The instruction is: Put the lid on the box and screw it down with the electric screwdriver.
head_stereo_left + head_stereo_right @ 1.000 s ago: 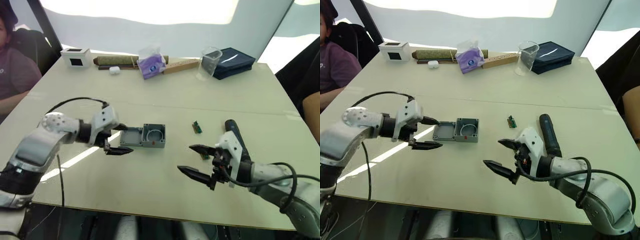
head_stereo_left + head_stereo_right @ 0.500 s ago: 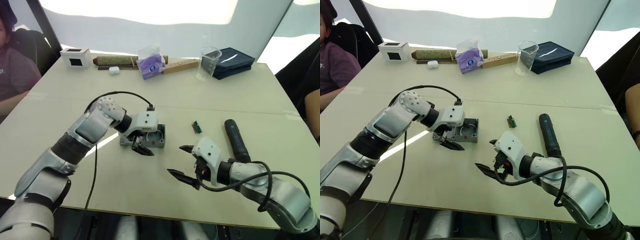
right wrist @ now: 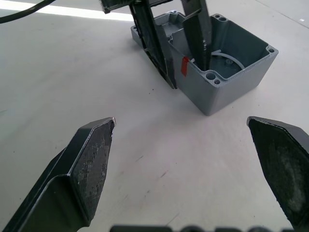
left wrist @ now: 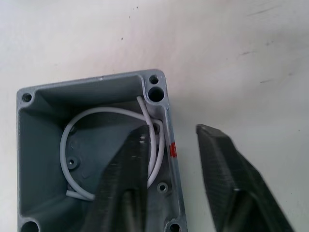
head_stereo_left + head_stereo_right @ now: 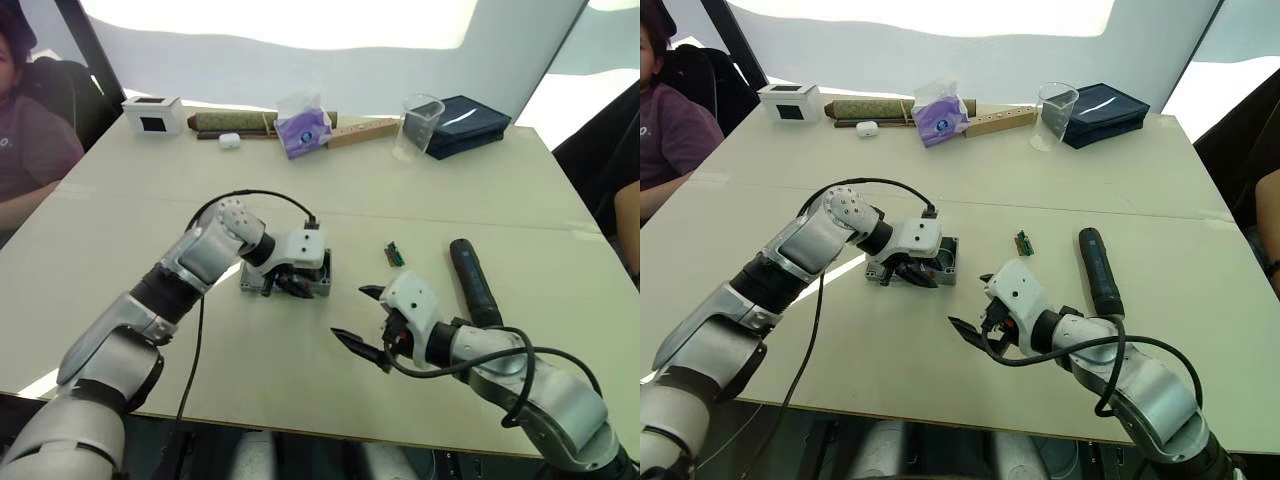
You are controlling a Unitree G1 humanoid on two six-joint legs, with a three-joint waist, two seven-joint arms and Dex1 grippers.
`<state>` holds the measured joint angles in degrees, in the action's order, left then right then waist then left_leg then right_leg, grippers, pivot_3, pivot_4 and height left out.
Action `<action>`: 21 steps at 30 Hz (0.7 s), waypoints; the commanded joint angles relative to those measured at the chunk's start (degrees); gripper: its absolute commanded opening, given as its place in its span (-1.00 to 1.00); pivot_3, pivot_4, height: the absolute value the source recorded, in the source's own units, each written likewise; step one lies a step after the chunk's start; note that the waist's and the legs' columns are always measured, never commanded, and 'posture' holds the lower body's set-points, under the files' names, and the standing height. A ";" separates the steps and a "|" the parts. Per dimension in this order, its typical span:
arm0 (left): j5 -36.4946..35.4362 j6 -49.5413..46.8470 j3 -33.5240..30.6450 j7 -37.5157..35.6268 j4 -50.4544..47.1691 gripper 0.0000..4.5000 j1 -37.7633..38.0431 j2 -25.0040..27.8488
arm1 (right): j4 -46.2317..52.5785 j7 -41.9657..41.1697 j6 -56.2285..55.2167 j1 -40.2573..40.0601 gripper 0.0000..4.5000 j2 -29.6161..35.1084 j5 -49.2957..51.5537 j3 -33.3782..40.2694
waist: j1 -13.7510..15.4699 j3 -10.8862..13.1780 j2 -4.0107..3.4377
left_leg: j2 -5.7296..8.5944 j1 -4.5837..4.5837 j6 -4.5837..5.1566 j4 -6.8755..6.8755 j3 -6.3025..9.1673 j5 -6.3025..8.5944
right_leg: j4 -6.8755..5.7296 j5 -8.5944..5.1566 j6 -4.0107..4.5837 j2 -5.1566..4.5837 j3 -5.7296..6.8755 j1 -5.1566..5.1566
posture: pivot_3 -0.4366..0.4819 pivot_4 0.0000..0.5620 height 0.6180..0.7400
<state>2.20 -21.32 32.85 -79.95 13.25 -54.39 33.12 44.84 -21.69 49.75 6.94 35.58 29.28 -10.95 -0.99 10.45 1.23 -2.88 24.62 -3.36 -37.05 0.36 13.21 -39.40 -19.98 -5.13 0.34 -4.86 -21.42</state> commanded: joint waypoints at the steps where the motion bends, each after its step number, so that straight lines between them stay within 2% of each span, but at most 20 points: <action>1: 1.45 1.19 -0.34 -0.70 -0.19 -0.98 -1.45 -0.48 | 2.18 0.12 0.11 0.28 1.00 -0.46 -0.35 0.82 | 0.04 0.00 0.00 | 0.00 0.00 0.00 0.00 0.00 0.00 | 0.00 0.00 0.00 0.00 0.00 0.00 | -0.05 -0.47 1.00; 7: 1.78 2.93 -0.90 -1.89 0.78 -0.98 -1.90 -1.15 | 2.77 0.03 1.19 -0.04 1.00 -0.52 0.42 1.49 | 0.02 0.00 0.00 | 0.00 0.00 0.00 0.00 0.00 0.00 | 0.00 0.00 0.00 0.00 0.01 0.01 | -0.05 -0.47 1.00; 11: -0.69 9.90 -3.27 -4.44 6.60 -0.98 -5.00 -3.10 | 5.04 -2.24 2.75 -1.76 1.00 0.36 4.46 3.83 | 0.17 0.00 0.00 | 0.00 0.00 0.00 0.00 0.00 0.00 | 0.00 0.00 0.00 0.00 0.01 0.01 | -0.05 -0.47 1.00; 14: -2.83 14.95 -4.25 -8.99 9.99 -0.98 -7.47 -4.11 | 7.15 -4.71 4.09 -3.69 1.00 2.03 8.18 6.23 | 0.25 0.01 0.00 | 0.01 0.13 0.00 -0.05 0.05 0.00 | 0.04 0.00 0.00 -0.01 0.08 -0.03 | -0.05 -0.47 1.00; 17: -4.24 18.45 -2.34 -12.48 11.80 -0.98 -8.93 -3.37 | 8.23 -5.44 5.18 -4.58 1.00 3.08 10.63 8.18 | 0.05 0.01 -0.01 | 0.02 0.16 0.02 -0.06 0.09 0.01 | 0.04 0.00 -0.01 -0.01 0.12 -0.04 | -0.05 -0.47 1.00; 21: -7.93 24.80 6.38 -12.55 14.73 -0.98 -10.75 -0.67 | 9.21 -4.64 6.52 -5.26 1.00 3.80 12.89 10.33 | -0.27 0.00 -0.03 | 0.00 0.14 0.02 -0.06 0.12 0.01 | 0.00 0.00 0.00 0.02 0.11 -0.04 | -0.05 -0.47 1.00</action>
<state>-2.73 0.36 36.22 -92.13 27.16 -63.55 31.53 51.29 -26.78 55.99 1.87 39.30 40.19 -2.52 -1.25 10.45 1.20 -2.87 24.75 -3.33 -37.11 0.47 13.22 -39.42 -19.98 -5.13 0.36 -4.76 -21.46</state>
